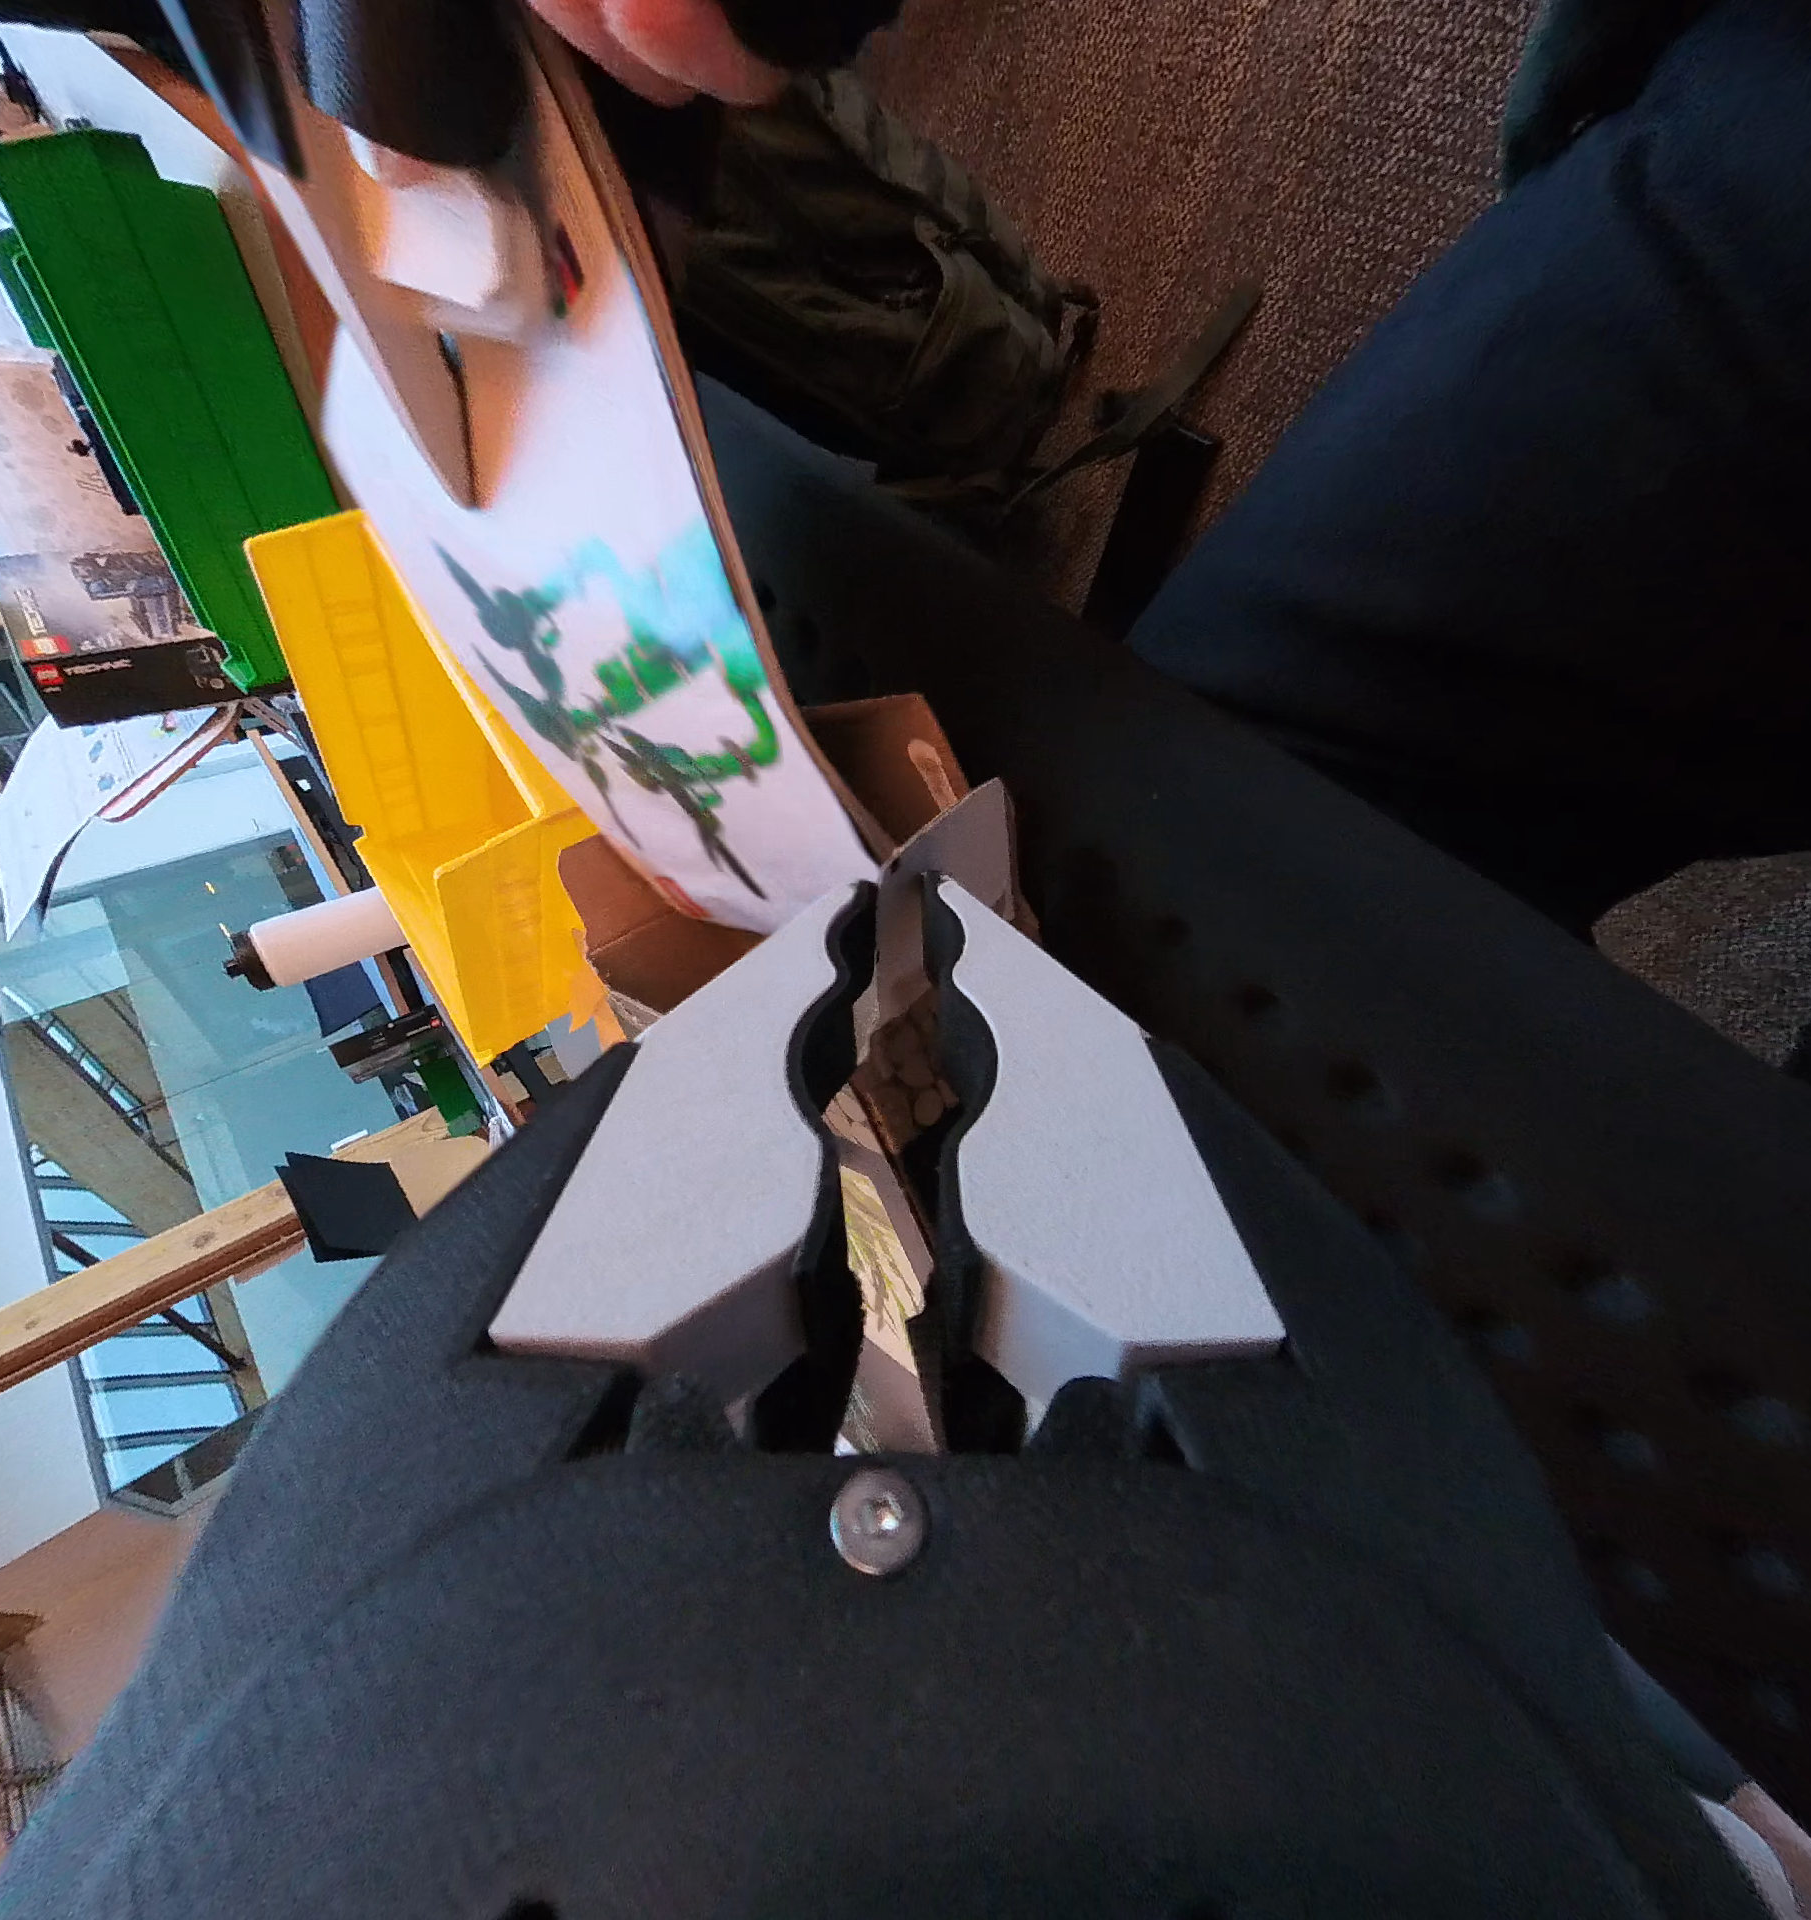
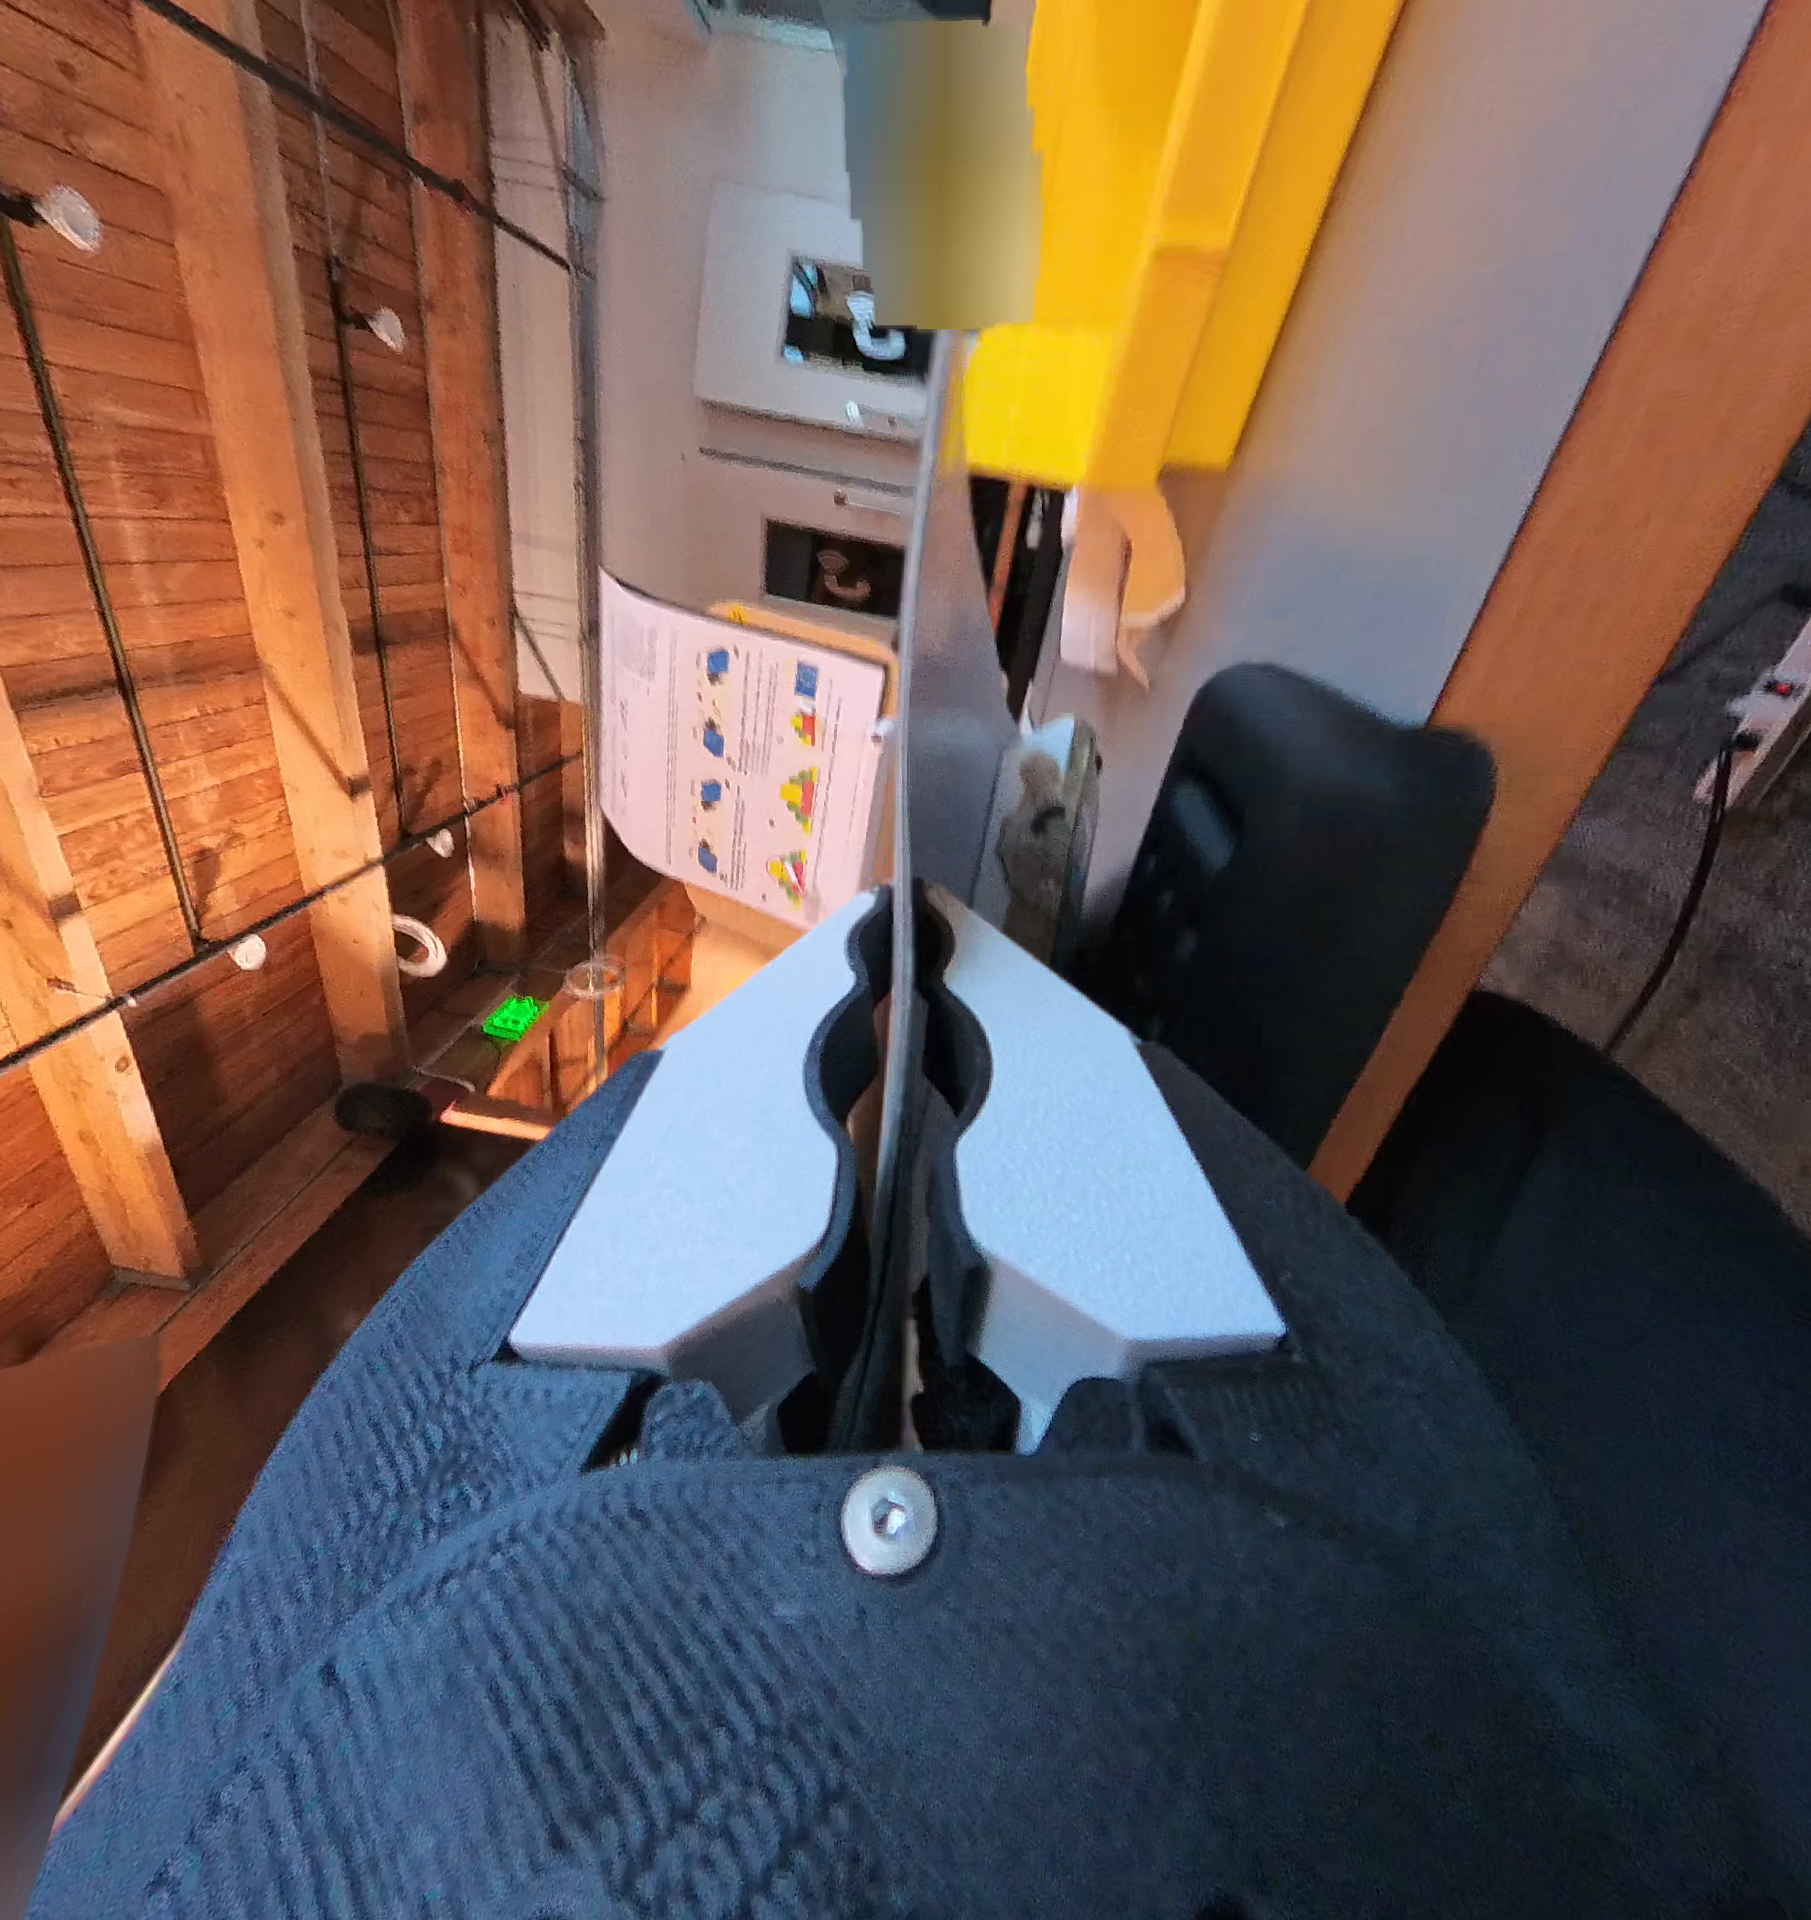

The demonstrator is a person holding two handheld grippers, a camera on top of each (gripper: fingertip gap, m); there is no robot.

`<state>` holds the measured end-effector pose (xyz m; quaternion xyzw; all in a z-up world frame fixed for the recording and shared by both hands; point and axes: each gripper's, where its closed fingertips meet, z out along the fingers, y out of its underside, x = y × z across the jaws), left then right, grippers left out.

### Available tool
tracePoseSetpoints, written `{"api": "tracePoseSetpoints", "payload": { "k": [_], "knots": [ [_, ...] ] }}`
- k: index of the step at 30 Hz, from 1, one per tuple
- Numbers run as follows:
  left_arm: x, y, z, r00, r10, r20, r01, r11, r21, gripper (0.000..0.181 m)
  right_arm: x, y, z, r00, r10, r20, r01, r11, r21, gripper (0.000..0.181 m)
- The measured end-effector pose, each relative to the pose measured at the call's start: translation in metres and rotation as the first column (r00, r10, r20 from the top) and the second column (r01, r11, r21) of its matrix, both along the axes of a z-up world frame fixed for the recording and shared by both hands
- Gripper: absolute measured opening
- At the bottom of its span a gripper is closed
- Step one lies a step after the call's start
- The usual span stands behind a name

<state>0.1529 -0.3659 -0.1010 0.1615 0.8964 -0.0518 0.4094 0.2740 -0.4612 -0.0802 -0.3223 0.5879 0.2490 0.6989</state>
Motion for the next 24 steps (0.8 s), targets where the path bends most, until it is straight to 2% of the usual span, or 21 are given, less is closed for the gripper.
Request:
{"api": "tracePoseSetpoints", "payload": {
  "k": [3, 6, 9, 14, 17, 19, 21, 23, 24],
  "knots": [
    [0.002, -0.001, 0.000, 1.000, 0.006, 0.011, -0.006, 1.000, 0.002, 0.008, -0.013, 0.018, -0.007, 0.998, 0.060, -0.014, -0.061, 0.997, -0.050, 0.001],
    [0.004, -0.001, 0.000, 1.000, 0.009, 0.022, -0.009, 1.000, 0.003, 0.008, -0.023, 0.039, -0.010, 0.987, 0.161, 0.024, -0.154, 0.970, -0.186, 0.001],
    [0.004, -0.002, 0.000, 1.000, 0.000, 0.023, 0.000, 1.000, 0.000, 0.008, -0.019, 0.054, -0.011, 0.973, 0.232, 0.019, -0.219, 0.938, -0.267, 0.001],
    [0.002, -0.003, -0.001, 0.999, -0.019, 0.026, 0.019, 1.000, 0.000, 0.008, -0.020, 0.091, -0.013, 0.896, 0.439, -0.059, -0.430, 0.829, -0.356, 0.001],
    [0.002, -0.003, -0.001, 1.000, -0.016, 0.025, 0.017, 1.000, -0.007, 0.008, -0.026, 0.107, -0.006, 0.829, 0.554, -0.073, -0.539, 0.759, -0.365, 0.014],
    [0.002, -0.002, 0.000, 1.000, -0.014, 0.020, 0.014, 1.000, -0.012, 0.008, -0.032, 0.106, -0.004, 0.773, 0.630, -0.076, -0.595, 0.677, -0.432, 0.026],
    [0.001, -0.002, 0.000, 1.000, -0.018, 0.020, 0.018, 1.000, -0.014, 0.008, -0.037, 0.097, -0.002, 0.725, 0.683, -0.085, -0.631, 0.610, -0.480, 0.029],
    [0.002, -0.002, 0.000, 1.000, -0.017, 0.016, 0.017, 1.000, -0.016, 0.008, -0.037, 0.087, 0.002, 0.718, 0.690, -0.091, -0.643, 0.607, -0.467, 0.032],
    [0.002, -0.002, 0.000, 1.000, -0.015, 0.015, 0.015, 1.000, -0.017, 0.008, -0.035, 0.083, 0.002, 0.722, 0.685, -0.096, -0.644, 0.615, -0.455, 0.023]
  ]
}}
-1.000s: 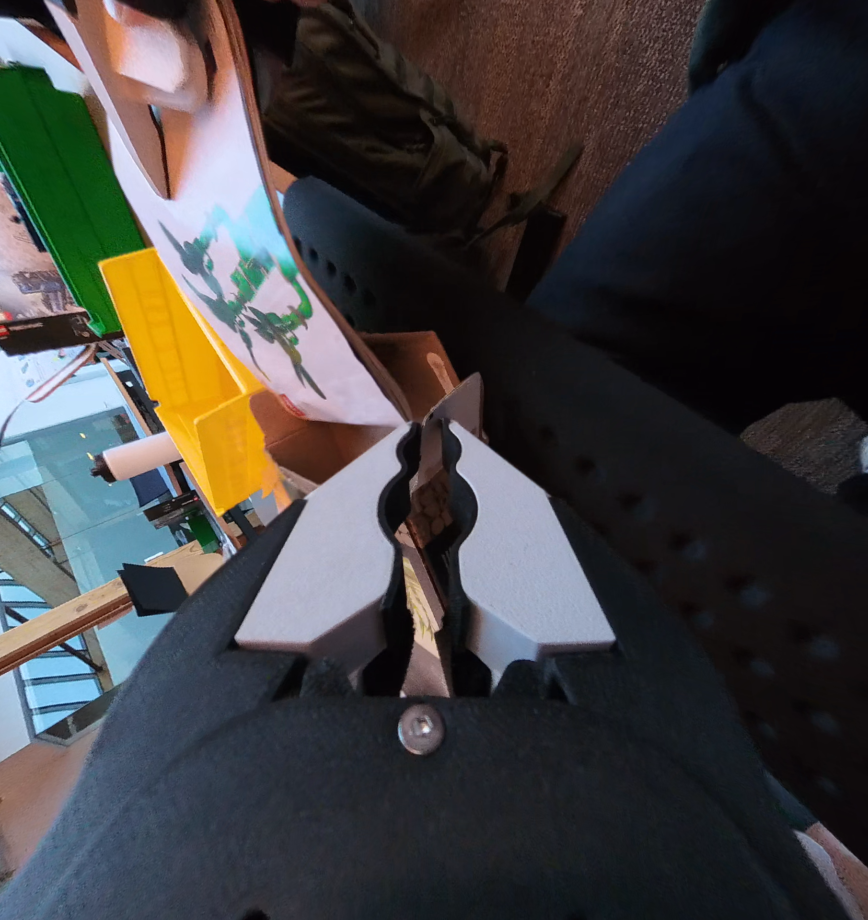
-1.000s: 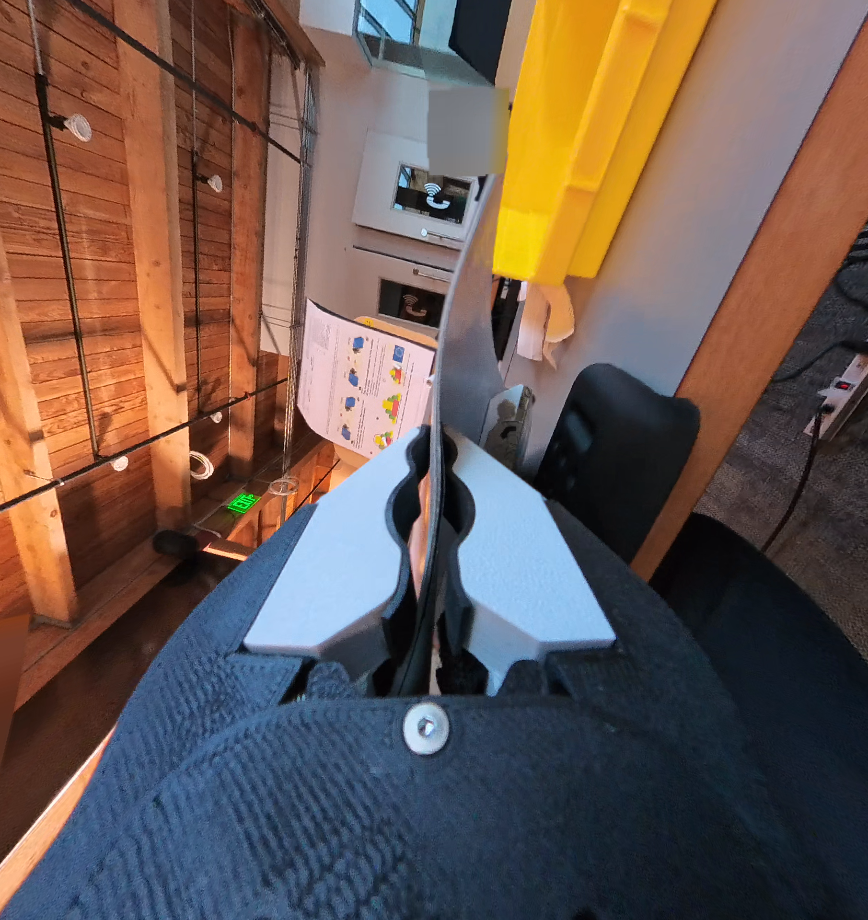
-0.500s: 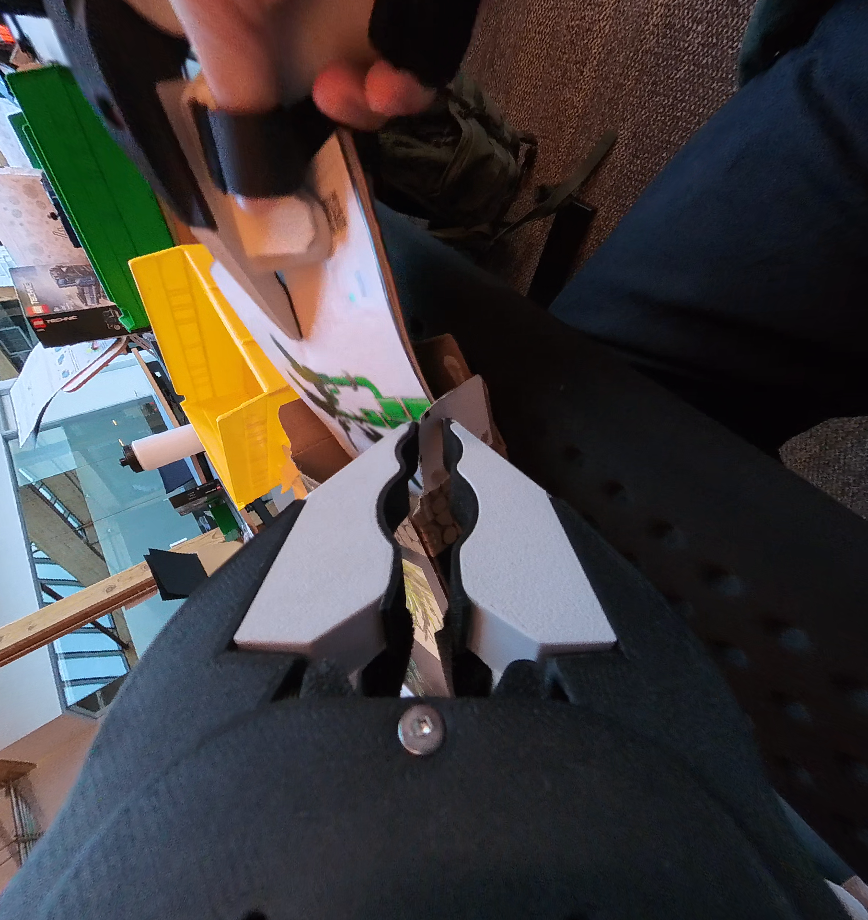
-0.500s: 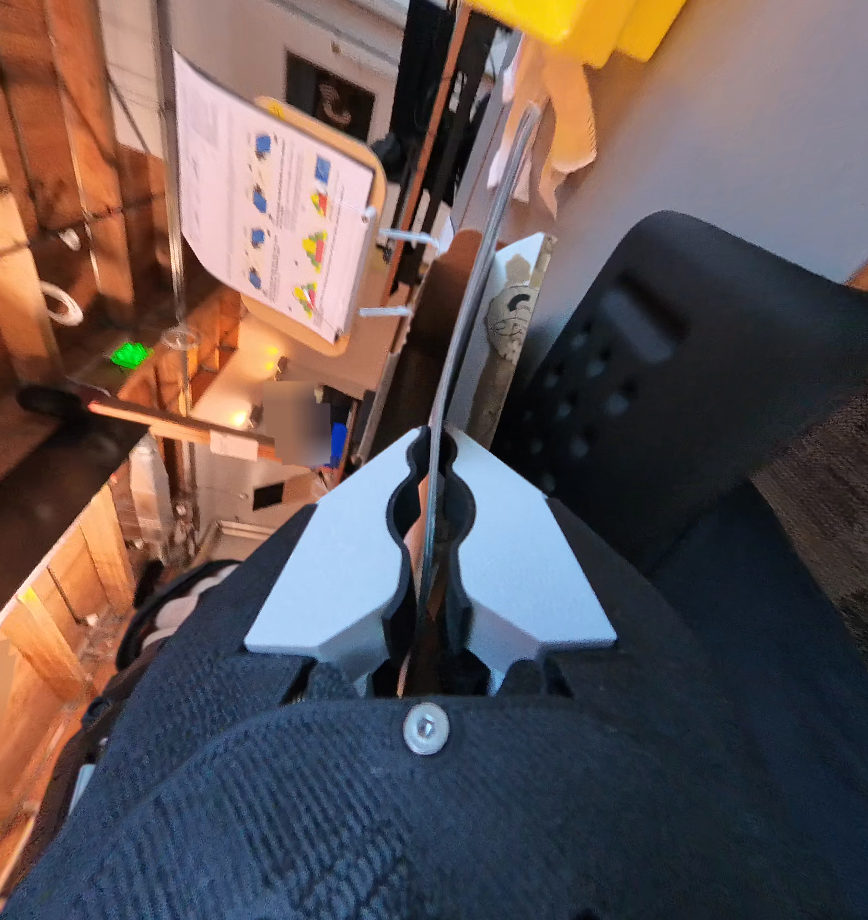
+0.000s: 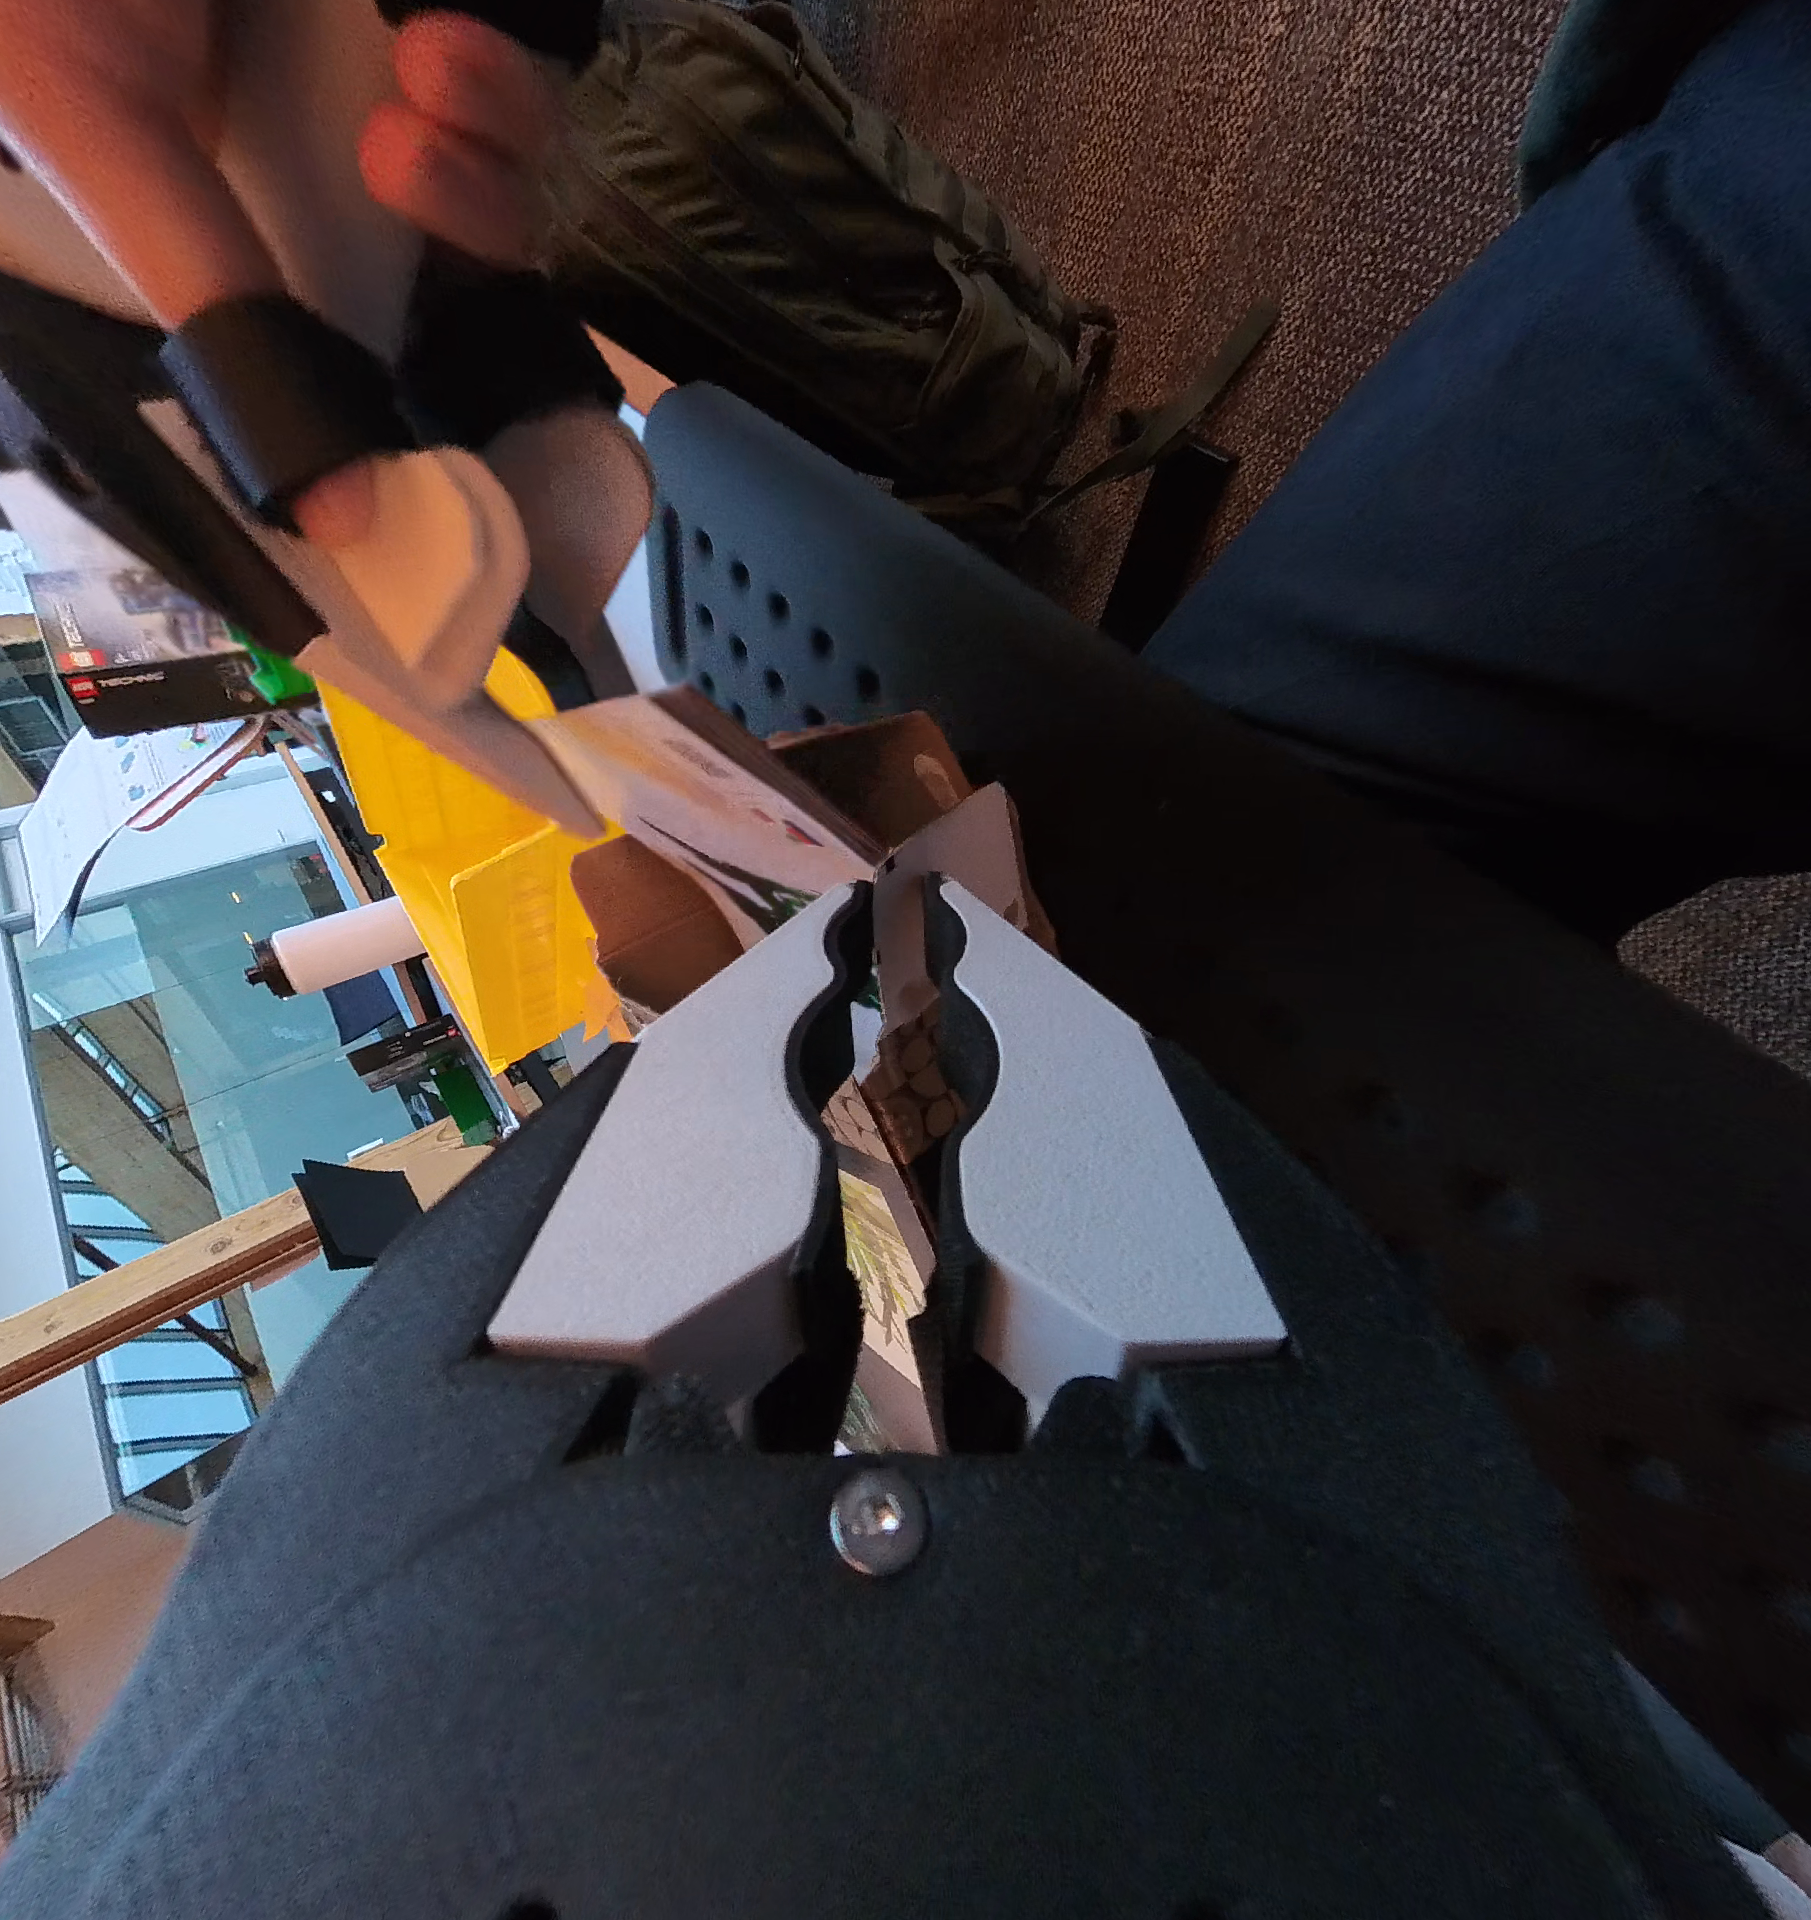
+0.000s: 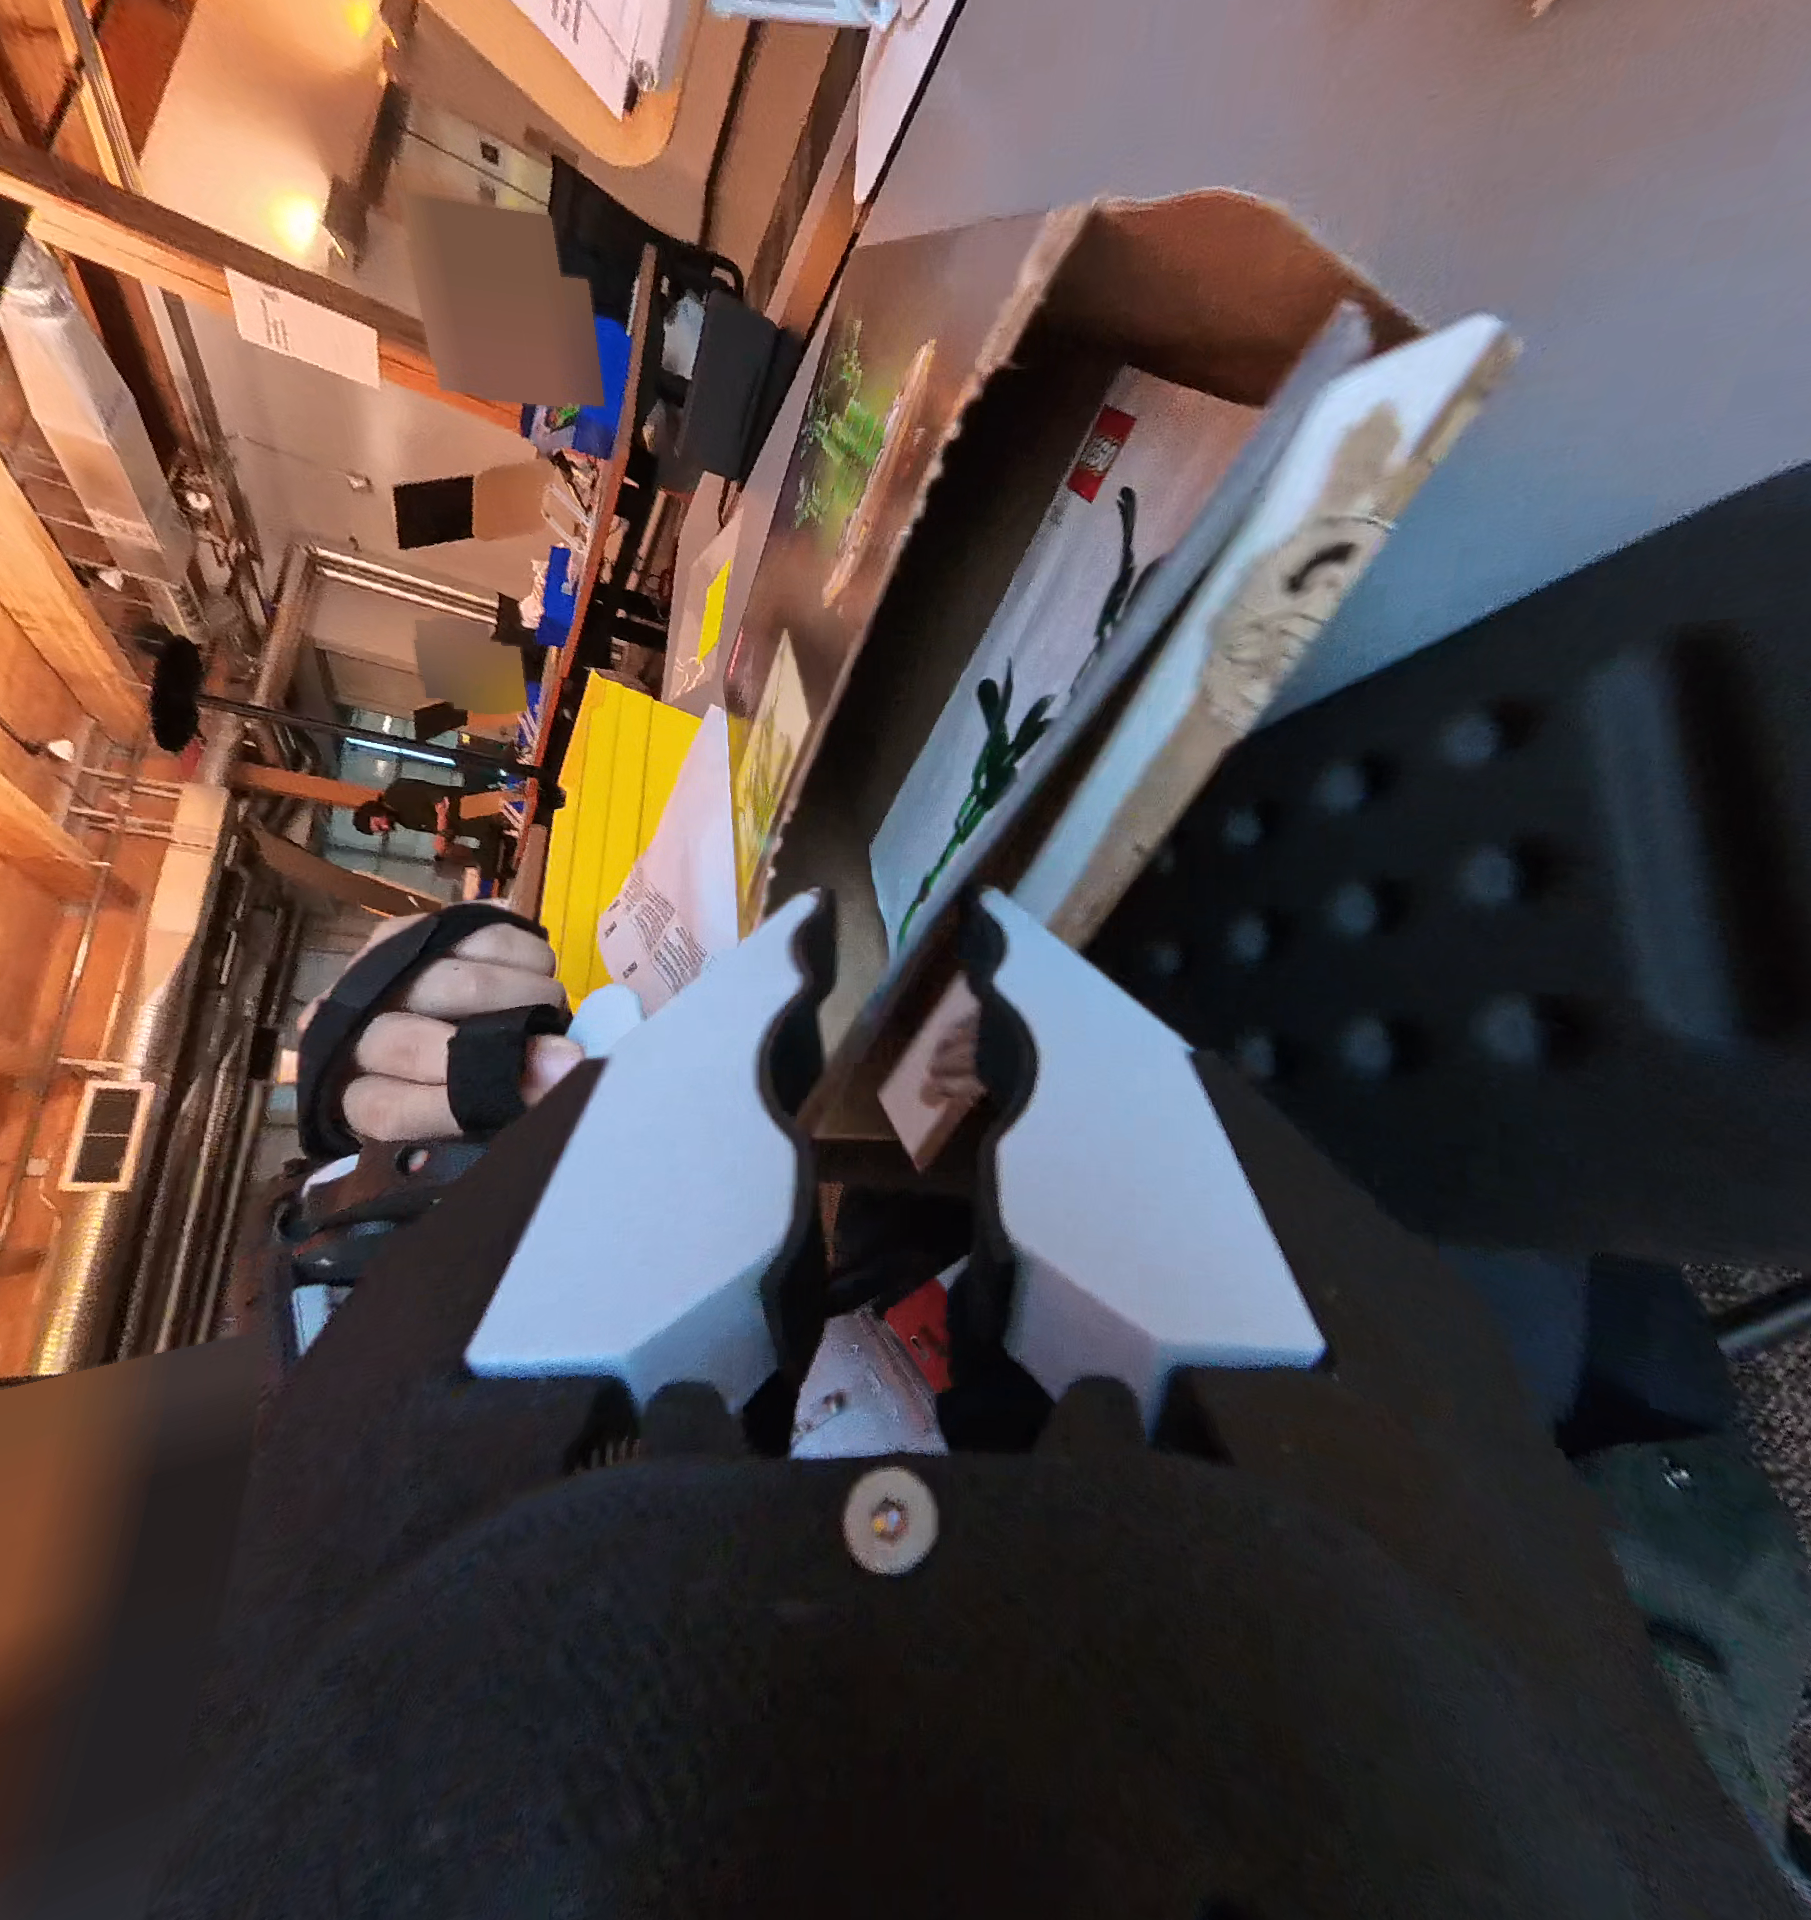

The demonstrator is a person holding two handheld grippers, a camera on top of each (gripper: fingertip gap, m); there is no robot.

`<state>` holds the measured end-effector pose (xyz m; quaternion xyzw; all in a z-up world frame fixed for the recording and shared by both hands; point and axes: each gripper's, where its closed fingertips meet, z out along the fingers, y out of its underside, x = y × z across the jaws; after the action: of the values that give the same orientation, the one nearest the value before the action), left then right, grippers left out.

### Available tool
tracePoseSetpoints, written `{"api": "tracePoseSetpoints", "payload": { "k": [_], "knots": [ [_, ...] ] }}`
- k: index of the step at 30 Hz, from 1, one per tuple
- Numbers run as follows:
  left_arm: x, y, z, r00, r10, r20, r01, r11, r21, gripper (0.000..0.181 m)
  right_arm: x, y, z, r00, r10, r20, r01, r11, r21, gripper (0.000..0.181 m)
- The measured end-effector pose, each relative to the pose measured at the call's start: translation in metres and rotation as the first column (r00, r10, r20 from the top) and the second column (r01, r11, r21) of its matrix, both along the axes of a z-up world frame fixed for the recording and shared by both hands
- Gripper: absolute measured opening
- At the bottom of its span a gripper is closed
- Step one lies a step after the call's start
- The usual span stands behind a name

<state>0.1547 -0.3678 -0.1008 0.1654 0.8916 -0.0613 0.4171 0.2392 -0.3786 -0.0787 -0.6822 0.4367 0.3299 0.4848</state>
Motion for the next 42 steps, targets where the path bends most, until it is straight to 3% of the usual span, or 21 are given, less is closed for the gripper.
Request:
{"api": "tracePoseSetpoints", "payload": {
  "k": [2, 5, 9, 11, 14, 17, 25, 29, 34, 39, 42],
  "knots": [
    [0.001, 0.000, 0.000, 1.000, 0.000, 0.002, 0.000, 1.000, 0.001, 0.008, 0.002, -0.005, -0.005, 1.000, 0.000, -0.025, 0.000, 1.000, 0.006, 0.002],
    [0.001, 0.000, 0.000, 1.000, -0.008, 0.016, 0.008, 1.000, 0.005, 0.008, 0.002, 0.004, -0.002, 0.997, -0.003, -0.082, 0.007, 0.999, 0.043, 0.000],
    [0.002, -0.001, 0.000, 1.000, -0.012, 0.014, 0.012, 1.000, -0.001, 0.008, 0.003, 0.031, -0.008, 0.999, 0.050, -0.020, -0.051, 0.996, -0.067, 0.000],
    [0.002, -0.001, -0.001, 1.000, -0.011, 0.013, 0.011, 1.000, -0.003, 0.007, 0.002, 0.048, -0.011, 0.996, 0.062, -0.064, -0.067, 0.995, -0.079, 0.000],
    [0.005, 0.002, -0.002, 1.000, -0.001, 0.024, 0.001, 1.000, 0.016, 0.008, 0.007, 0.062, -0.028, 0.997, 0.046, -0.068, -0.056, 0.985, -0.163, 0.000],
    [0.007, 0.006, -0.003, 1.000, 0.006, 0.029, -0.007, 1.000, 0.020, 0.008, 0.011, 0.070, -0.029, 0.998, 0.012, -0.063, -0.023, 0.983, -0.180, 0.000],
    [0.008, 0.008, -0.002, 1.000, 0.004, 0.024, -0.003, 1.000, -0.007, 0.008, 0.003, 0.045, -0.038, 0.988, 0.145, -0.047, -0.153, 0.945, -0.289, 0.005],
    [0.009, 0.007, -0.001, 1.000, 0.006, 0.027, -0.006, 1.000, -0.003, 0.009, 0.003, 0.043, -0.041, 0.987, 0.125, -0.106, -0.148, 0.956, -0.254, 0.001],
    [0.009, 0.004, -0.001, 1.000, -0.002, 0.026, 0.002, 1.000, -0.006, 0.008, 0.015, 0.061, -0.030, 0.975, -0.032, -0.219, 0.005, 0.993, -0.121, 0.000],
    [0.011, 0.003, -0.001, 1.000, 0.001, 0.027, -0.001, 1.000, -0.013, 0.009, -0.009, 0.069, -0.036, 0.984, 0.162, -0.077, -0.178, 0.940, -0.290, 0.005],
    [0.011, 0.002, 0.000, 1.000, -0.004, 0.028, 0.005, 1.000, -0.021, 0.009, -0.020, 0.057, -0.039, 0.941, 0.338, -0.028, -0.313, 0.833, -0.456, 0.011]
  ]
}}
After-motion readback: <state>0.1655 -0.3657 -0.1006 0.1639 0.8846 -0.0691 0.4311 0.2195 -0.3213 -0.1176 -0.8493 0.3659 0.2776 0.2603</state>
